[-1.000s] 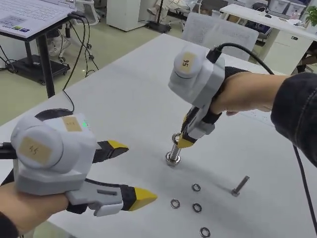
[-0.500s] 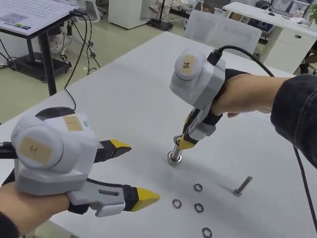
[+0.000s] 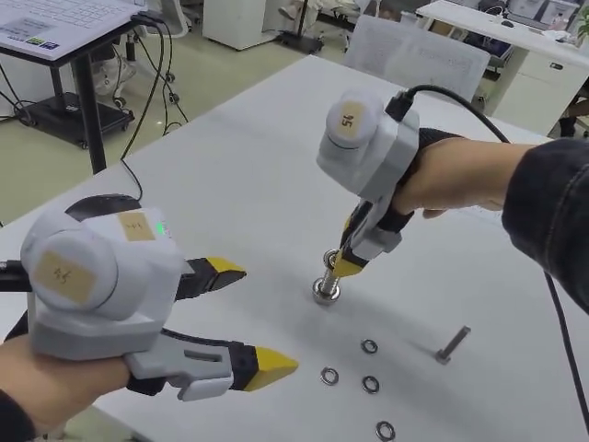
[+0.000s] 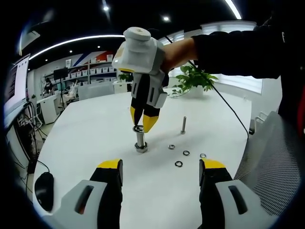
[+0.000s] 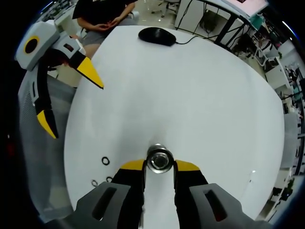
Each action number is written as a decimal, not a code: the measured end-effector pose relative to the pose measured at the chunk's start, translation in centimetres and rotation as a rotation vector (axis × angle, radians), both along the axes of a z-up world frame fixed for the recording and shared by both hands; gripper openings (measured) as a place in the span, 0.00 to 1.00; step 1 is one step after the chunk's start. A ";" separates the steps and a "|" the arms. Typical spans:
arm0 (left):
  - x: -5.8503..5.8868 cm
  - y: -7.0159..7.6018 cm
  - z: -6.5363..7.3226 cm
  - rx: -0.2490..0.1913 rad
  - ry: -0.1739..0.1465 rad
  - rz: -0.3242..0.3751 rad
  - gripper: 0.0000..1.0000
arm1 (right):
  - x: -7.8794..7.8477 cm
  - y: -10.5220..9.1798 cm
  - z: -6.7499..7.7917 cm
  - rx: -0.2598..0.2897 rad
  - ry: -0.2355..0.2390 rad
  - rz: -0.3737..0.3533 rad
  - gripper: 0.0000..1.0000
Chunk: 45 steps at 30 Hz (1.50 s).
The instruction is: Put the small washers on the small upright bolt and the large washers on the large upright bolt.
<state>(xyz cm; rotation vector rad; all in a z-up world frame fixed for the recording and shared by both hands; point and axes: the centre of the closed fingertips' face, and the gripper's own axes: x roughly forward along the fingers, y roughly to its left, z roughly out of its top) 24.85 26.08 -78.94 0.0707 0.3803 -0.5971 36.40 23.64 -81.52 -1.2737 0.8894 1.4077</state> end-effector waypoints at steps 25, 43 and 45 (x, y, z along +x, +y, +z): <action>0.1 -0.1 -0.6 -0.002 0.014 -0.009 0.64 | 0.1 -0.1 -2.1 -0.025 0.015 -0.004 0.23; 0.0 -0.3 -0.8 -0.002 0.025 -0.014 0.64 | 0.2 -0.2 -3.7 -0.028 0.015 -0.015 0.23; 0.0 -0.4 -0.8 -0.003 0.026 -0.014 0.64 | 0.2 -0.3 -3.8 -0.028 0.017 -0.019 0.23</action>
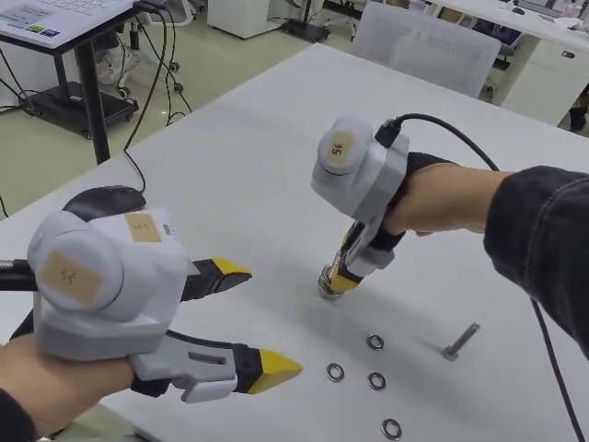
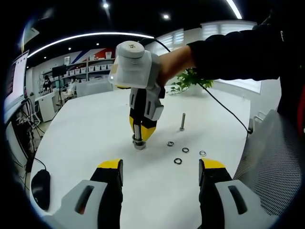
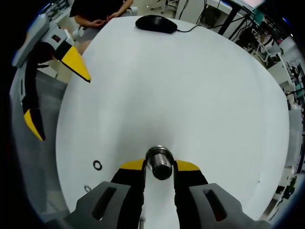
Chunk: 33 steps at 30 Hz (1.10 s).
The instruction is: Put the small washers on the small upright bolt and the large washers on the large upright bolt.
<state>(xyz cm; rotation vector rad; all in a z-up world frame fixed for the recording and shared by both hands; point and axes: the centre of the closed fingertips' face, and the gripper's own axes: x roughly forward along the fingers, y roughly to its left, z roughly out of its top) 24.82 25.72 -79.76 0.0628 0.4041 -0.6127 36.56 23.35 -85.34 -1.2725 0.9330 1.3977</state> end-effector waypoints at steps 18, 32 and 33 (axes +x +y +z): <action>0.0 0.0 -0.1 -0.001 0.007 -0.002 0.63 | -0.1 -0.4 -1.0 -0.008 0.001 -0.010 0.23; 0.1 0.0 -0.3 -0.002 0.012 -0.002 0.63 | 0.2 -1.5 -2.3 -0.050 0.009 -0.006 0.23; 0.1 0.0 -0.3 -0.001 0.012 -0.003 0.63 | 0.2 -1.5 -2.3 -0.050 0.009 -0.006 0.23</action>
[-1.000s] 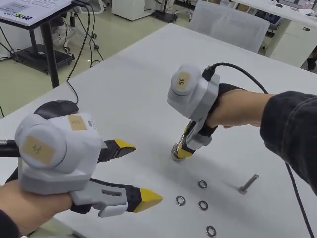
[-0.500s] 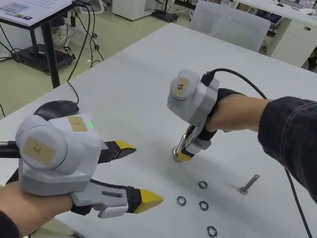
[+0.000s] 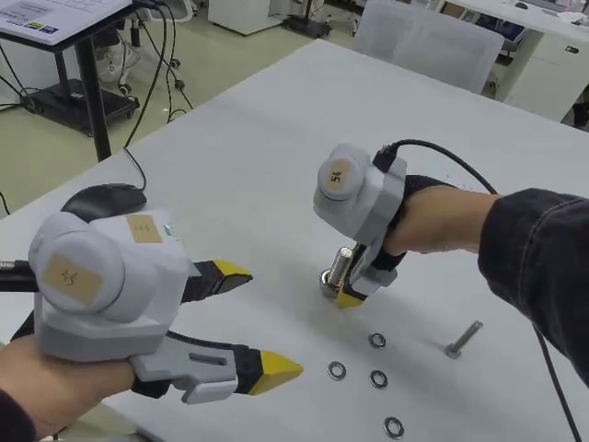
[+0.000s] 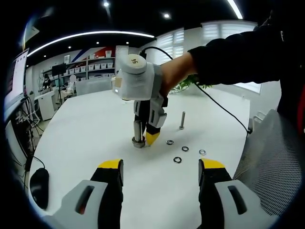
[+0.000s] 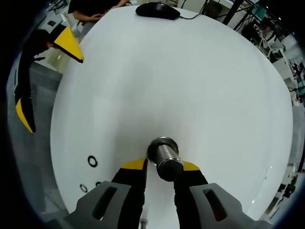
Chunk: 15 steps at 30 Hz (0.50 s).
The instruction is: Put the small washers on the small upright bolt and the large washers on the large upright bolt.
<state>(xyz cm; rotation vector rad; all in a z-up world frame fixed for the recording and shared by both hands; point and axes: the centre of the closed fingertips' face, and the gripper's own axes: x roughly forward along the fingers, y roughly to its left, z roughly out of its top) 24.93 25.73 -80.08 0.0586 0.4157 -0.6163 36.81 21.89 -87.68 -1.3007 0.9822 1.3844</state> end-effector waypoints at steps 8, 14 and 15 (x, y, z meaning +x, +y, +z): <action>0.0 0.0 -0.1 -0.001 0.002 -0.002 0.63 | 0.0 0.1 -0.1 0.002 0.009 -0.009 0.23; 0.0 0.0 -0.1 0.000 0.001 -0.003 0.63 | 0.2 0.2 -0.2 0.010 0.010 -0.017 0.24; 0.0 0.0 -0.1 0.000 0.002 -0.004 0.63 | 0.2 0.2 -0.2 0.014 0.012 -0.022 0.24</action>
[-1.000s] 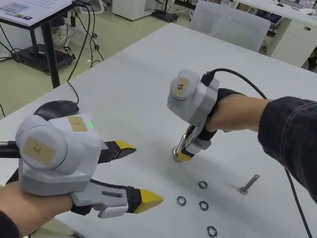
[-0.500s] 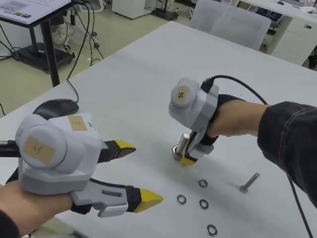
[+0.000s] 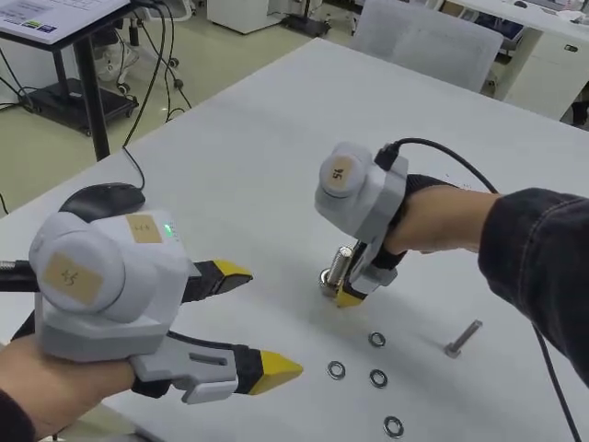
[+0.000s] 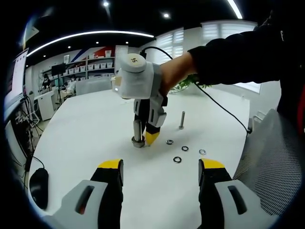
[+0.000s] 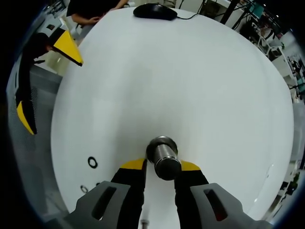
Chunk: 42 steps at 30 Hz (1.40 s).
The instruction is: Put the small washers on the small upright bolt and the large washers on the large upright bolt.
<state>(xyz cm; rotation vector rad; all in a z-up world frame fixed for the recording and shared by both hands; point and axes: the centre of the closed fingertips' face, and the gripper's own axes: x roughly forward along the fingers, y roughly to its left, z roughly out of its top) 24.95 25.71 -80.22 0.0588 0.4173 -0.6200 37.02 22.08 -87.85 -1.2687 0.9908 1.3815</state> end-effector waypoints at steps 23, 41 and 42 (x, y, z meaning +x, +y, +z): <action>-0.1 -0.2 -0.1 0.010 0.000 -0.008 0.63 | 0.6 -1.7 1.2 0.020 -0.015 -0.040 0.24; -0.3 -0.4 -0.1 0.022 -0.001 -0.033 0.63 | 0.4 -4.0 2.8 0.046 -0.043 -0.080 0.25; -0.3 -0.4 -0.1 0.023 -0.001 -0.035 0.63 | 0.3 -4.1 2.8 0.048 -0.042 -0.086 0.25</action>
